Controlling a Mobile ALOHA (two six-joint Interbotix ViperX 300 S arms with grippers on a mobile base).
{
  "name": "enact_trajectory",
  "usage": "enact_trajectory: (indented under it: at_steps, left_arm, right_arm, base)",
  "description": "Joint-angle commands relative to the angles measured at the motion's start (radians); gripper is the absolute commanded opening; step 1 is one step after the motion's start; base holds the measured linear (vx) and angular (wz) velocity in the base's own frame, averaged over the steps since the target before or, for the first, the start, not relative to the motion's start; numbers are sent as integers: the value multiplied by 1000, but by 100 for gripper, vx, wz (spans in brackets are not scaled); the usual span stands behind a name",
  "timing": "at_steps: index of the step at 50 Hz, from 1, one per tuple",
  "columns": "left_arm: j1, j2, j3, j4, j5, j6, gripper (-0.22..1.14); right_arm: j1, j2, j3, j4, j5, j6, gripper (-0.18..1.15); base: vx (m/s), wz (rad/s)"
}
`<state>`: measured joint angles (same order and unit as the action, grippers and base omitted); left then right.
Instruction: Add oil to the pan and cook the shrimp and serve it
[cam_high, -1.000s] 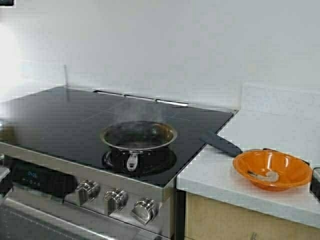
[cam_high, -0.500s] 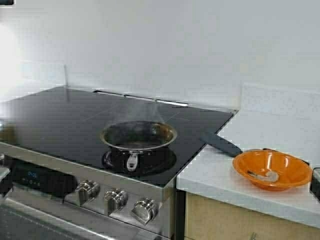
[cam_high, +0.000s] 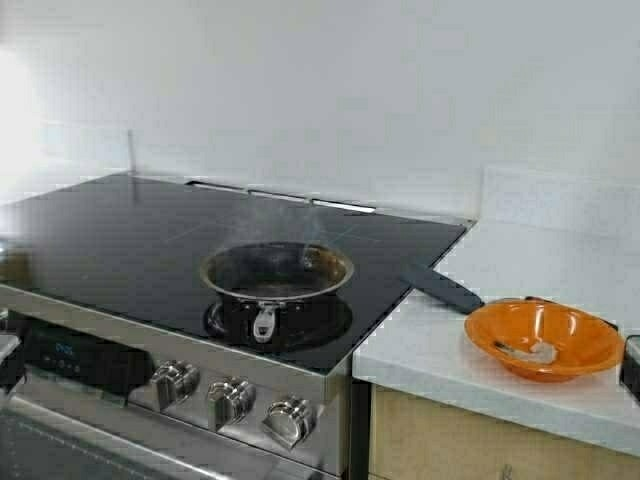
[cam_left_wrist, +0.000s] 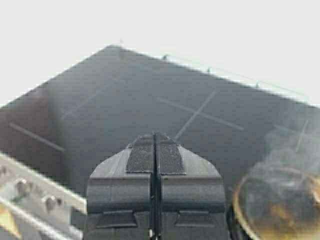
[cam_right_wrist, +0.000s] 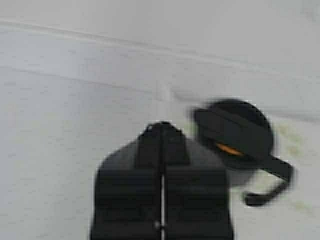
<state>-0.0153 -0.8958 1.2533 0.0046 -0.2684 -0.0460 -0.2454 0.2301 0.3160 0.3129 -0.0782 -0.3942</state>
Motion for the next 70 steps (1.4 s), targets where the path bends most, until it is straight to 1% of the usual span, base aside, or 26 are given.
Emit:
enact_trajectory:
  at_steps: [1, 9, 23, 28, 35, 40, 42, 45, 48, 55, 58, 59, 61, 70]
  left_arm:
    - [3, -3, -20, 2, -3, -2, 3]
    - [3, -12, -21, 2, -3, -12, 3]
    - [3, -41, -17, 2, -2, -20, 3]
    - [3, -51, -17, 2, 2, -20, 3]
    - [3, -51, -20, 2, 18, -23, 3]
    - [3, -51, -23, 2, 29, -26, 3]
    - [3, -51, -23, 2, 29, -26, 3]
    - [3, -51, -20, 2, 31, -28, 3]
    - [3, -51, -20, 2, 31, -28, 3]
    - [2, -51, -20, 2, 31, -28, 3]
    - [3, -51, -20, 2, 31, -28, 3]
    - [3, -51, -21, 2, 31, -26, 3]
    - [3, -51, -20, 2, 31, -28, 3]
    - [3, -51, -20, 2, 31, -28, 3]
  right_arm:
    - [75, -124, 18, -3, 94, -14, 6]
    - [209, -183, 58, -12, 202, -18, 6]
    - [387, -268, 130, -78, 382, -9, 6]
    - [443, -314, 163, -83, 411, -6, 6]
    - [523, -383, 224, -83, 413, -5, 6]
    - [566, -439, 272, -83, 400, -3, 10]
    - [583, -462, 293, -84, 390, -3, 14]
    - [601, -492, 324, -84, 382, -3, 25]
    - [626, -515, 351, -84, 382, -5, 41]
    - [686, -538, 436, -86, 370, -3, 85]
    - [715, -535, 476, -87, 356, -5, 100]
    - [724, -535, 489, -89, 351, -5, 103]
    - [741, -532, 515, -89, 342, -3, 105]
    - [824, -515, 592, -87, 313, 0, 103]
  base:
    - [0, 0]
    - [0, 0]
    - [0, 0]
    - [0, 0]
    - [0, 0]
    - [0, 0]
    - [0, 0]
    - [0, 0]
    - [0, 0]
    - [0, 0]
    - [0, 0]
    - [0, 0]
    - [0, 0]
    - [0, 0]
